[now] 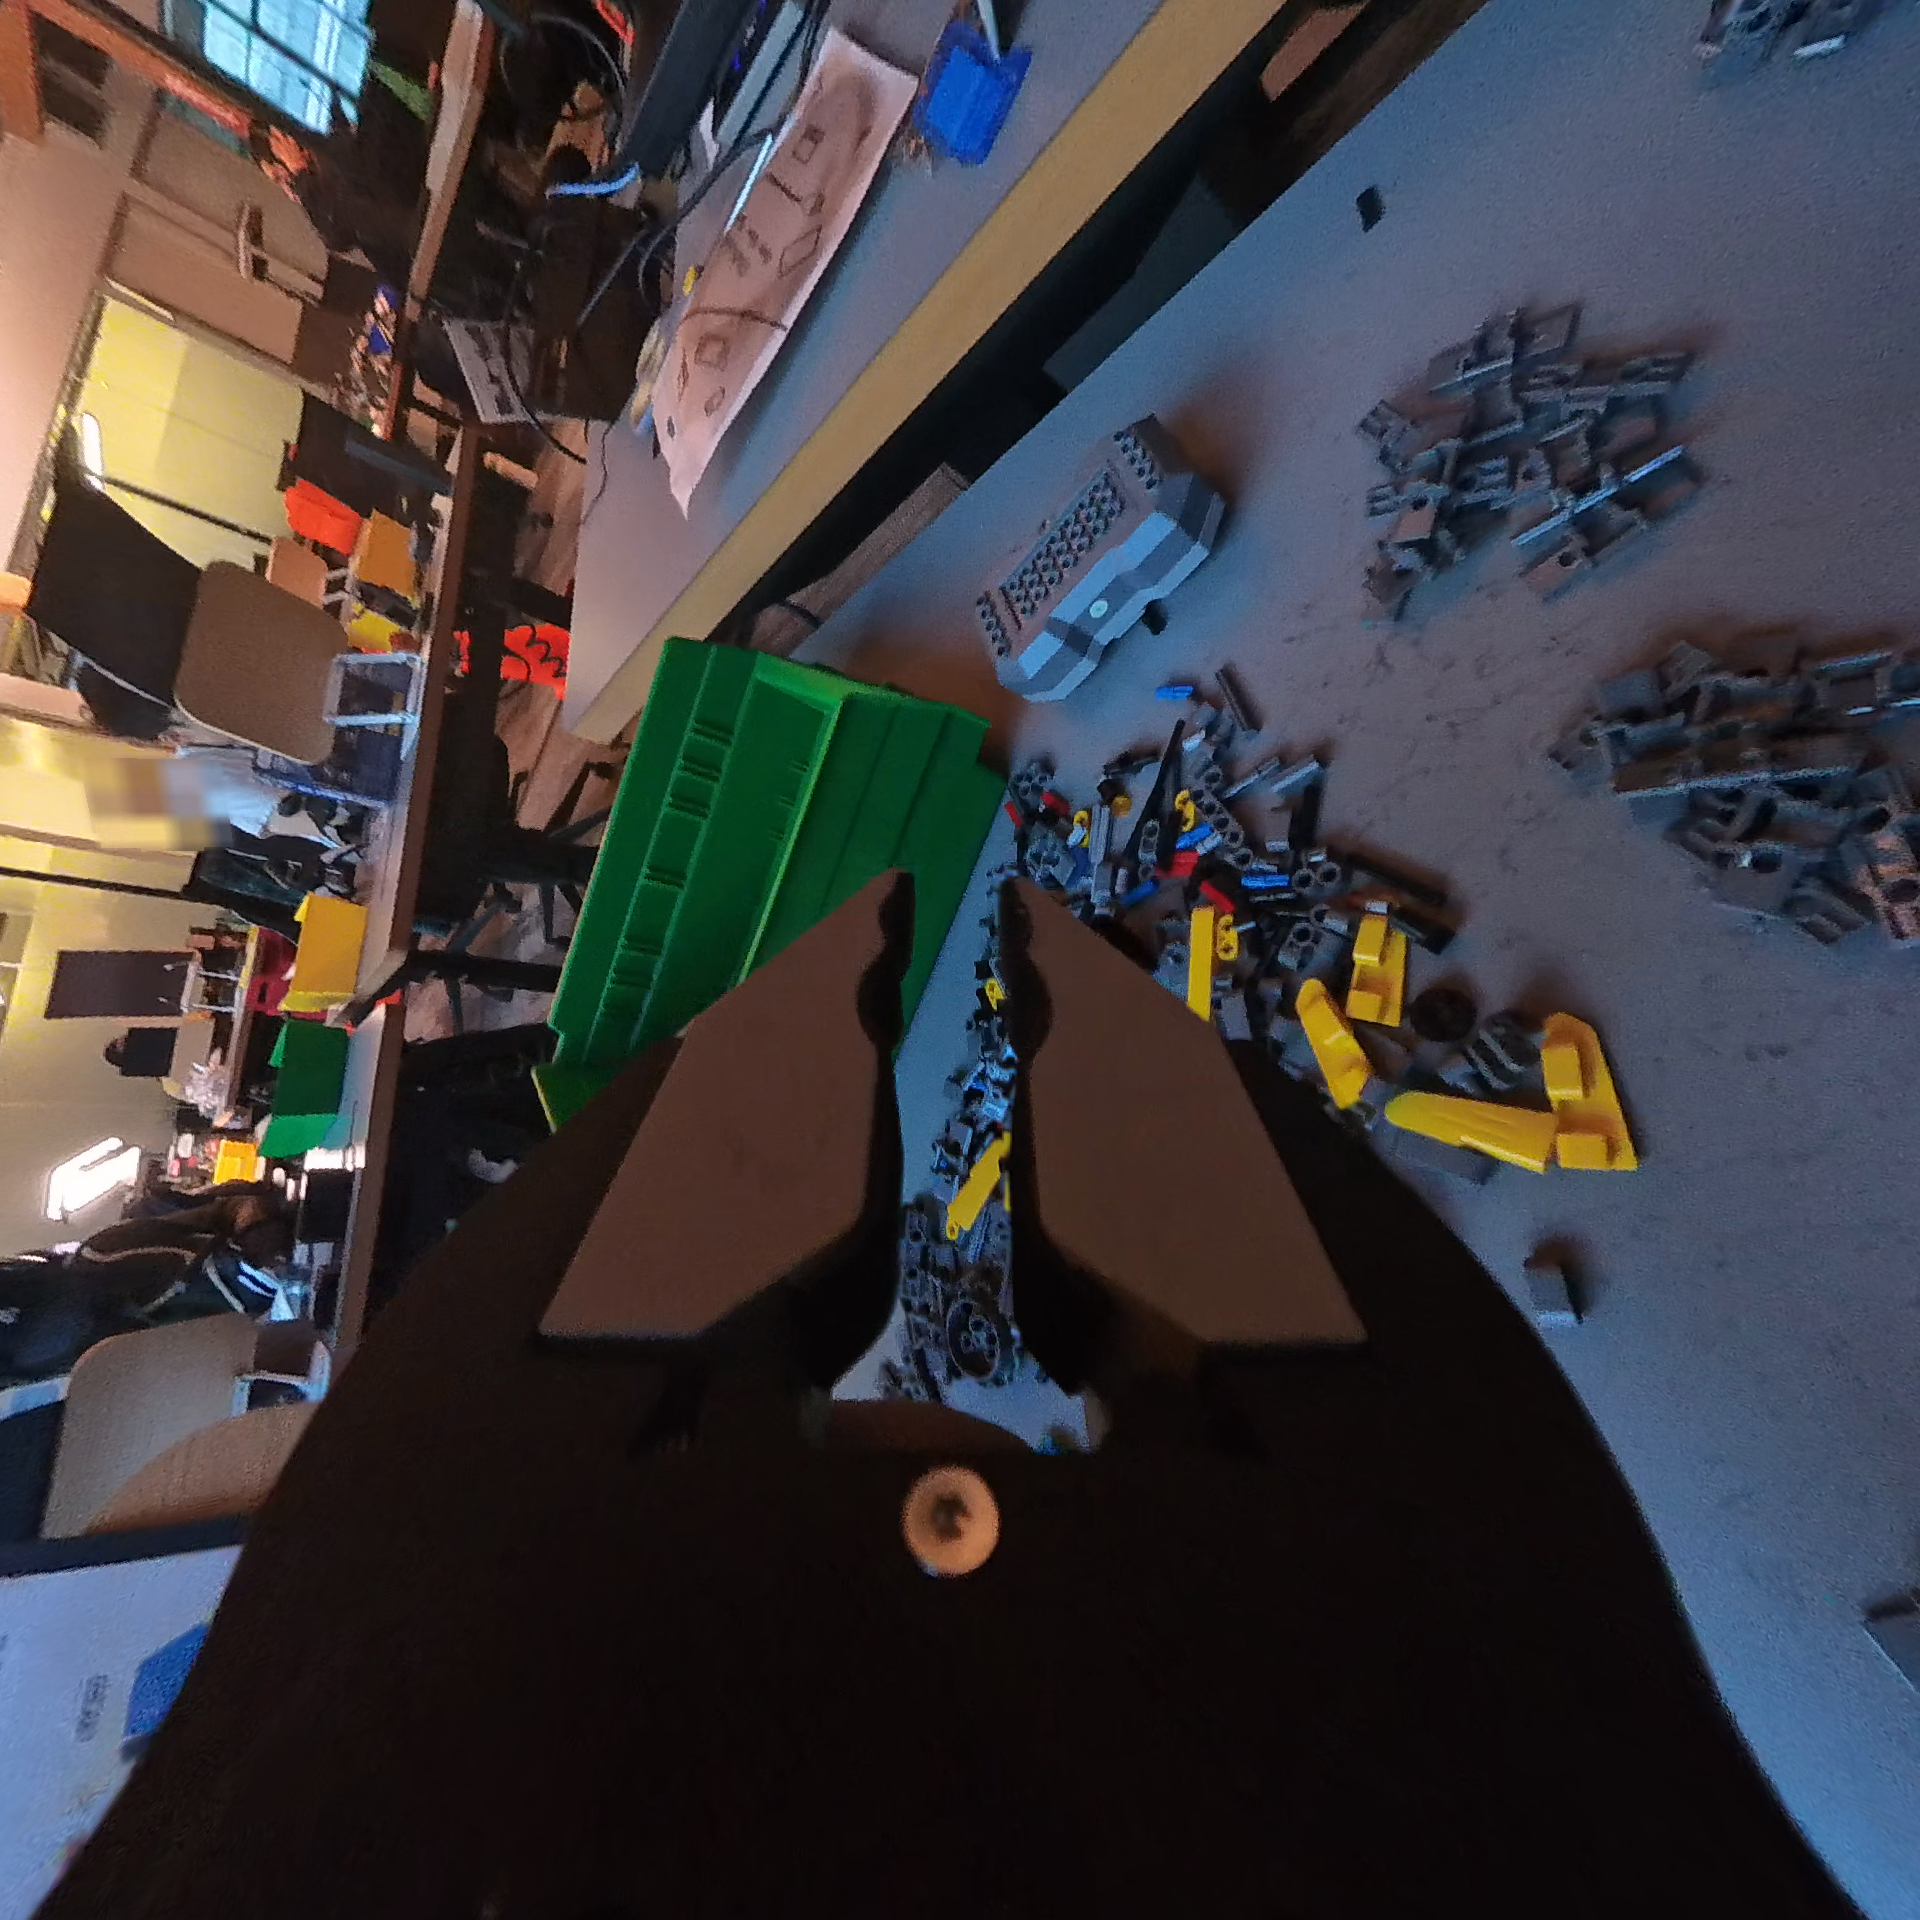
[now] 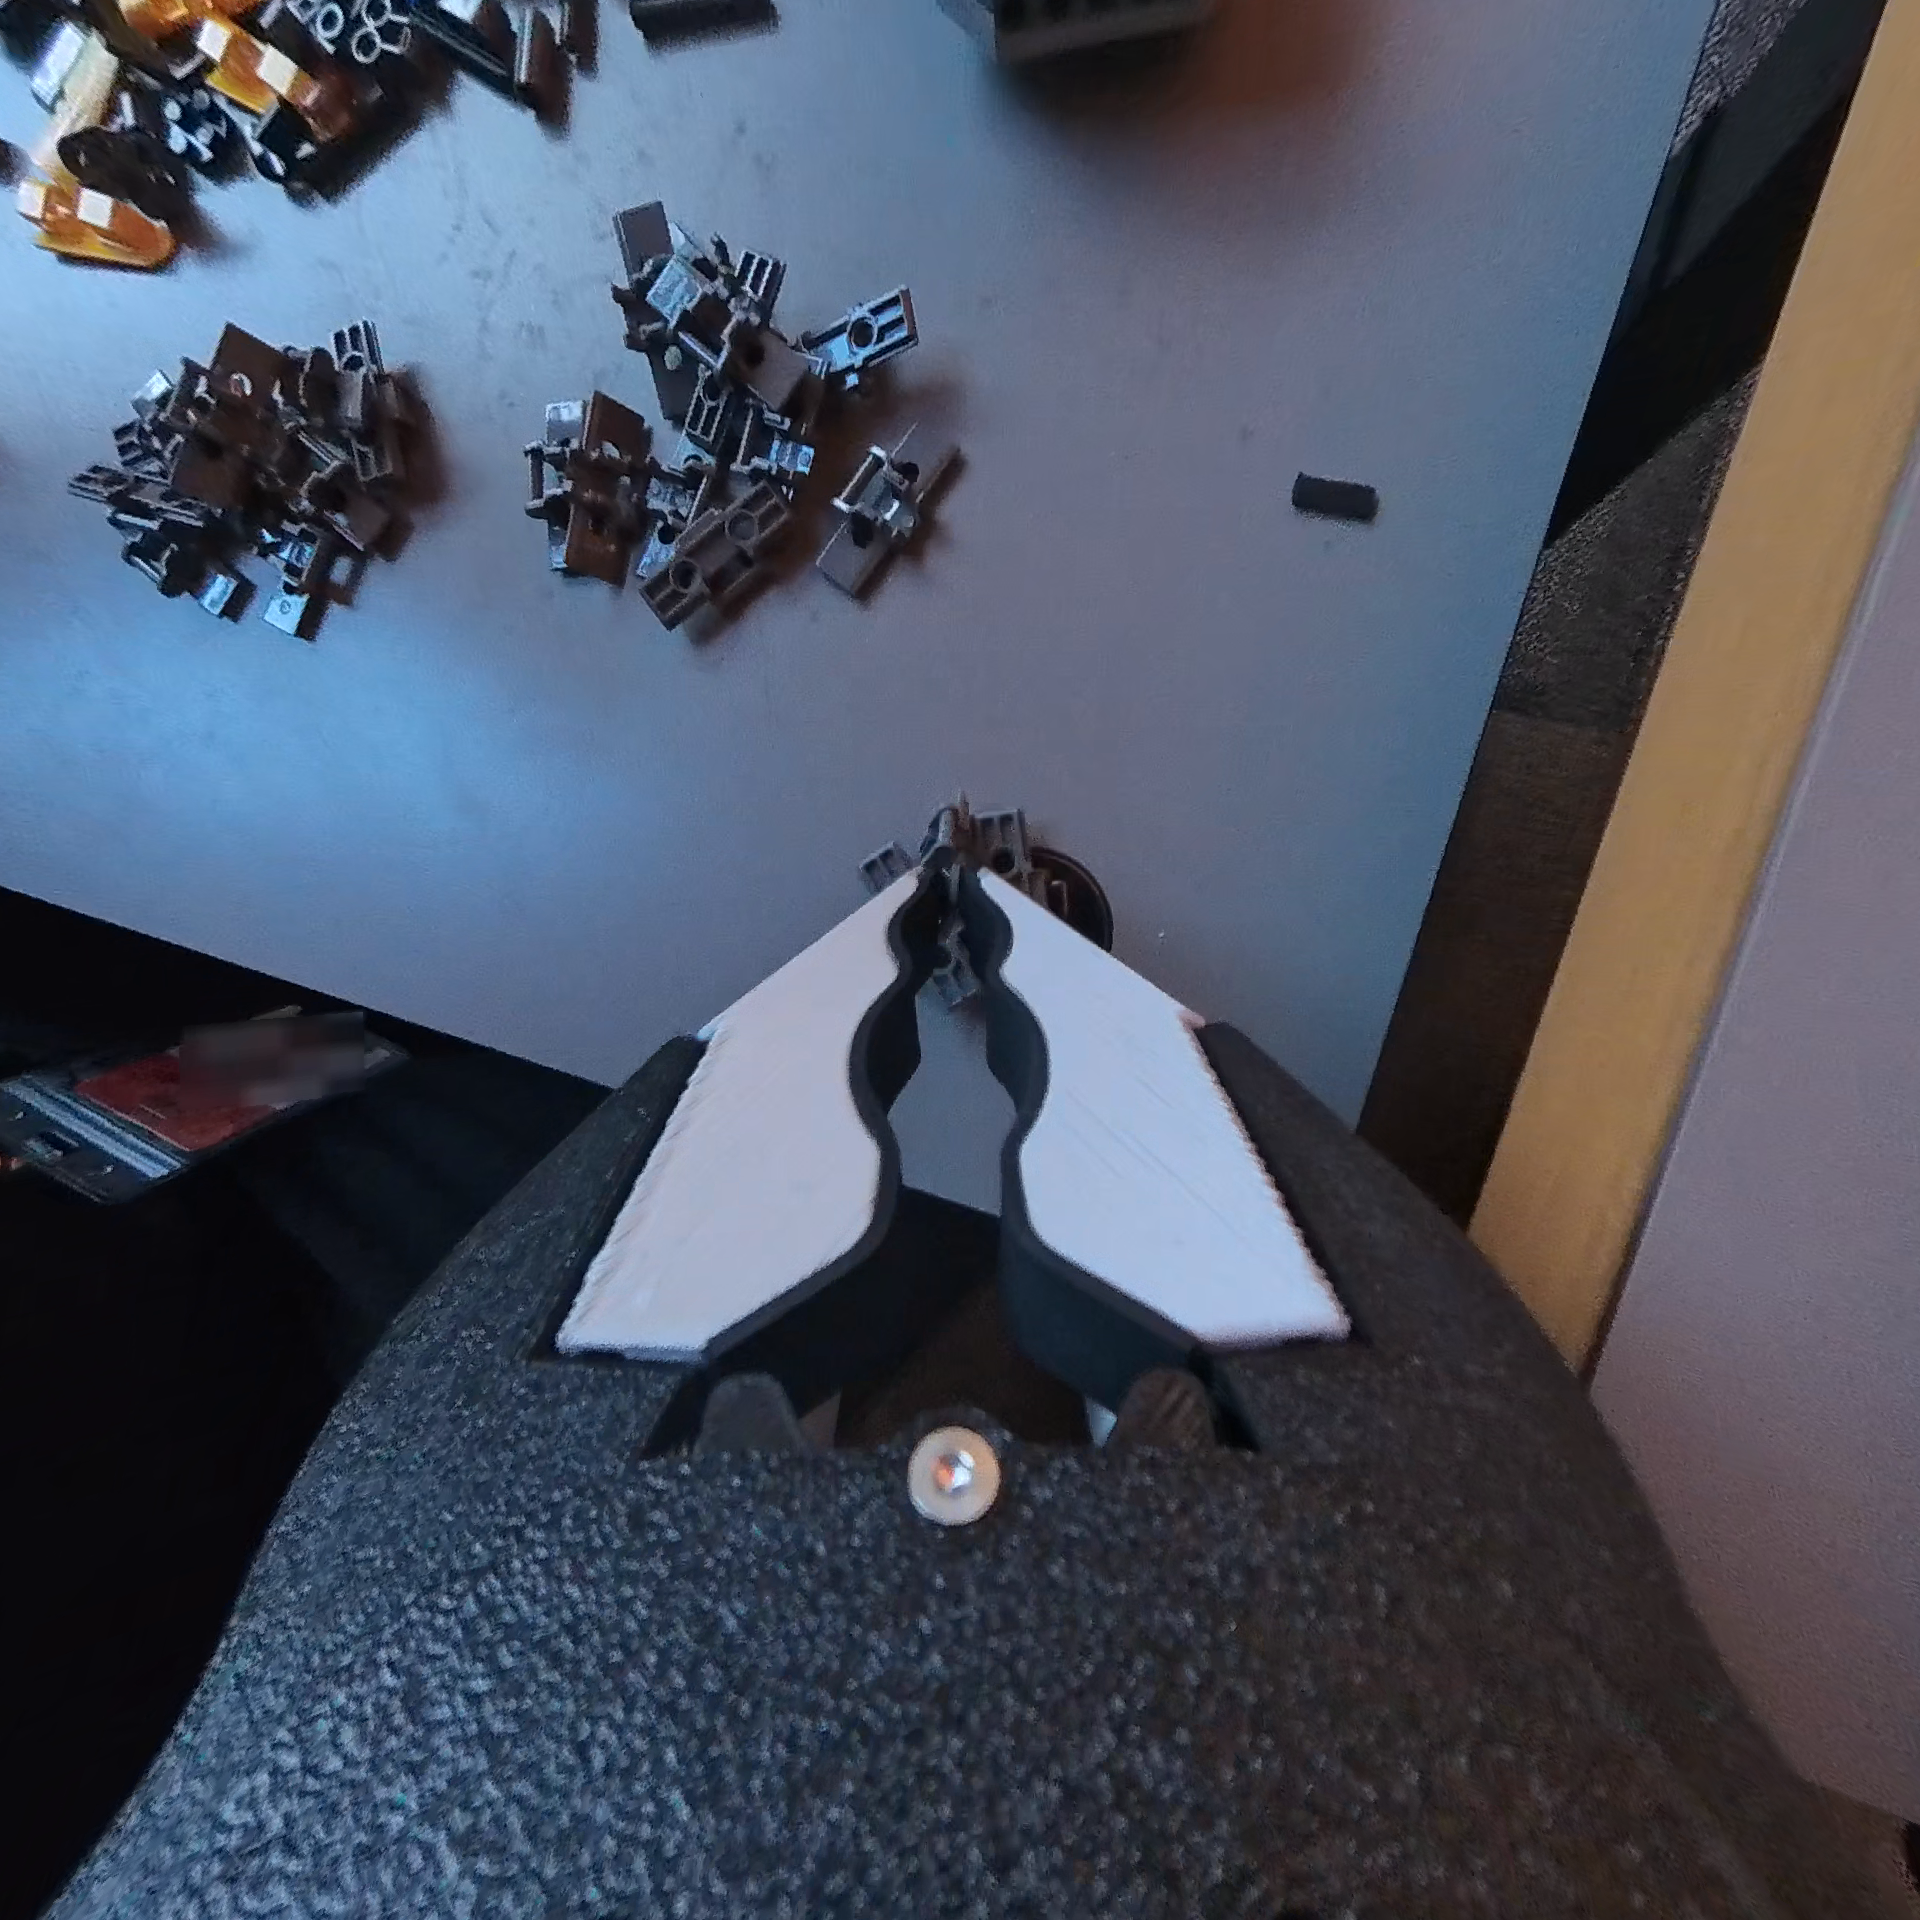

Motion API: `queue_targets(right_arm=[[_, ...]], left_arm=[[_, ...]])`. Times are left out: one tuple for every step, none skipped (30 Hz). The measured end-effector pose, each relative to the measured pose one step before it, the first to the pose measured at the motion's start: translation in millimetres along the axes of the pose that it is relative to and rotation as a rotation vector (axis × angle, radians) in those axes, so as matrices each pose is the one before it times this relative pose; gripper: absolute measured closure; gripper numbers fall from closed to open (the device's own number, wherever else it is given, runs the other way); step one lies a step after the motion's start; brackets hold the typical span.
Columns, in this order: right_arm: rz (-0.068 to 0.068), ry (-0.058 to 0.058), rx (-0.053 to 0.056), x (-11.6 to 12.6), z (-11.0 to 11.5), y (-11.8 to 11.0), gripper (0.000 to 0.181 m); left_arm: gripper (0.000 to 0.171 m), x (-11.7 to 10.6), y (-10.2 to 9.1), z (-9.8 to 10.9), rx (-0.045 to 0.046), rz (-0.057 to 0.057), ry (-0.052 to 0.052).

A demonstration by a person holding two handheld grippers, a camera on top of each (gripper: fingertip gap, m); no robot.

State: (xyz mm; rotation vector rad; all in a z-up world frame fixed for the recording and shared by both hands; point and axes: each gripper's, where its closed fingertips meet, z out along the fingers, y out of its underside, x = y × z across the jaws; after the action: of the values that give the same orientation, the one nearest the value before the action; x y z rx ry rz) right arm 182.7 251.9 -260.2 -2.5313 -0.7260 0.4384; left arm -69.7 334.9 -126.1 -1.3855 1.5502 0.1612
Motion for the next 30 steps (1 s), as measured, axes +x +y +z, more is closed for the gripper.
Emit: queue_targets(right_arm=[[0.0008, -0.0021, -0.0043, 0.17, 0.00, 2.07, 0.177], [0.0010, 0.0039, -0.0054, 0.89, -0.41, 1.84, 0.176], [0.0010, 0.0054, -0.0037, 0.95, -0.97, 1.20, 0.174], [0.0008, 0.0055, 0.0033, 0.80, -1.65, -0.31, 0.171], [0.0031, 0.0051, 0.0105, 0.63, -2.37, -1.86, 0.169], [0.0028, 0.0018, 0.0130, -0.05, -2.62, -2.64, 0.167], [0.0007, 0.0016, 0.0120, -0.44, -2.55, -2.59, 0.167], [-0.0027, 0.0086, 0.0131, -0.05, -2.71, -3.11, 0.167], [-0.0069, 0.0158, 0.0236, -0.06, -2.98, -5.37, 0.167], [-0.0077, 0.0137, 0.0405, -1.48, -3.17, -8.89, 0.167], [-0.0052, 0.0003, 0.0609, -4.82, -3.16, -13.16, 0.167], [-0.0043, -0.0188, 0.0820, -9.21, -1.90, -17.15, 0.167], [-0.0085, -0.0366, 0.0917, -13.26, 0.07, -18.28, 0.167], [-0.0084, -0.0407, 0.0976, -14.54, 2.92, -18.51, 0.164], [-0.0037, -0.0421, 0.1031, -14.97, 5.78, -17.08, 0.162], [-0.0016, -0.0464, 0.0997, -15.74, 7.88, -13.16, 0.162], [0.0017, -0.0414, 0.0876, -14.75, 9.28, -8.16, 0.163], [-0.0070, -0.0364, 0.0708, -13.42, 9.79, -3.63, 0.164], [-0.0255, -0.0170, 0.0488, -9.68, 9.59, 0.84, 0.164], [-0.0395, 0.0114, 0.0258, -4.37, 8.43, 4.36, 0.164], [-0.0554, 0.0194, 0.0134, -2.33, 6.89, 5.22, 0.164], [-0.0613, 0.0201, 0.0153, -1.57, 4.73, 4.02, 0.164], [-0.0613, 0.0218, 0.0190, -0.53, 2.82, 2.11, 0.164], [-0.0585, 0.0170, 0.0159, -0.64, 1.65, 1.20, 0.164], [-0.0464, 0.0145, 0.0098, -0.17, 1.07, 1.70, 0.165], [-0.0269, 0.0090, -0.0034, -0.43, 1.00, 2.91, 0.168], [-0.0112, -0.0028, -0.0055, -1.79, 0.68, 2.09, 0.170], [-0.0102, -0.0093, 0.0007, -2.55, -0.88, -1.03, 0.172], [-0.0136, -0.0047, 0.0186, -1.73, -1.96, -3.58, 0.174], [-0.0055, -0.0023, 0.0208, -1.10, -1.52, -2.07, 0.176]], left_arm=[[0.159, -1.57, 5.76, 0.51, -0.01831, -0.0142, 0.0010], [0.159, -3.58, 7.24, 1.58, -0.02852, -0.0222, -0.0070], [0.159, -4.27, 7.59, 2.72, -0.03387, -0.0309, -0.0089], [0.158, -3.92, 6.78, 3.38, -0.03250, -0.0361, -0.0049], [0.155, -3.66, 5.15, 3.57, -0.02578, -0.0410, -0.0036], [0.152, -2.49, 4.22, 3.36, -0.02327, -0.0375, 0.0012], [0.150, -1.24, 3.99, 3.01, -0.02187, -0.0270, 0.0045], [0.150, -2.29, 4.04, 2.60, -0.02009, -0.0157, -0.0056], [0.151, -4.91, 4.23, 2.64, -0.01878, -0.0147, -0.0225], [0.153, -6.30, 4.91, 2.98, -0.02133, -0.0281, -0.0253], [0.155, -6.70, 5.81, 3.72, -0.02713, -0.0508, -0.0180], [0.155, -6.56, 5.55, 4.36, -0.02835, -0.0700, -0.0090], [0.154, -4.09, 5.30, 4.31, -0.02564, -0.0785, 0.0084], [0.153, -0.63, 5.20, 4.22, -0.02486, -0.0709, 0.0284], [0.154, -1.52, 3.92, 3.62, -0.01955, -0.0624, 0.0177], [0.155, -4.07, 1.97, 2.57, -0.01168, -0.0569, -0.0058], [0.156, -3.97, 0.10, 1.58, -0.00399, -0.0470, -0.0134], [0.156, -1.86, -1.64, 0.73, 0.00571, -0.0363, -0.0056], [0.157, 0.67, -2.05, 0.61, 0.01101, -0.0305, 0.0067], [0.157, 2.06, -1.15, 0.83, 0.00638, -0.0250, 0.0143], [0.154, 1.73, -0.04, 1.64, -0.00029, -0.0222, 0.0127], [0.151, 0.47, 0.67, 2.37, -0.00524, -0.0229, 0.0041], [0.148, -0.07, 2.12, 2.81, -0.01316, -0.0160, 0.0018], [0.143, -1.16, 3.00, 3.13, -0.02003, -0.0113, -0.0060], [0.136, -2.07, 2.08, 3.17, -0.01844, -0.0139, -0.0133], [0.129, 0.88, 1.14, 2.89, -0.01110, -0.0113, 0.0011], [0.121, 4.23, 0.49, 2.70, -0.00205, -0.0024, 0.0195], [0.118, 6.21, 0.46, 3.03, 0.00057, 0.0119, 0.0308], [0.124, 5.96, 0.88, 3.82, -0.00043, 0.0181, 0.0307], [0.133, 4.89, 2.38, 4.70, -0.00521, 0.0225, 0.0305]])
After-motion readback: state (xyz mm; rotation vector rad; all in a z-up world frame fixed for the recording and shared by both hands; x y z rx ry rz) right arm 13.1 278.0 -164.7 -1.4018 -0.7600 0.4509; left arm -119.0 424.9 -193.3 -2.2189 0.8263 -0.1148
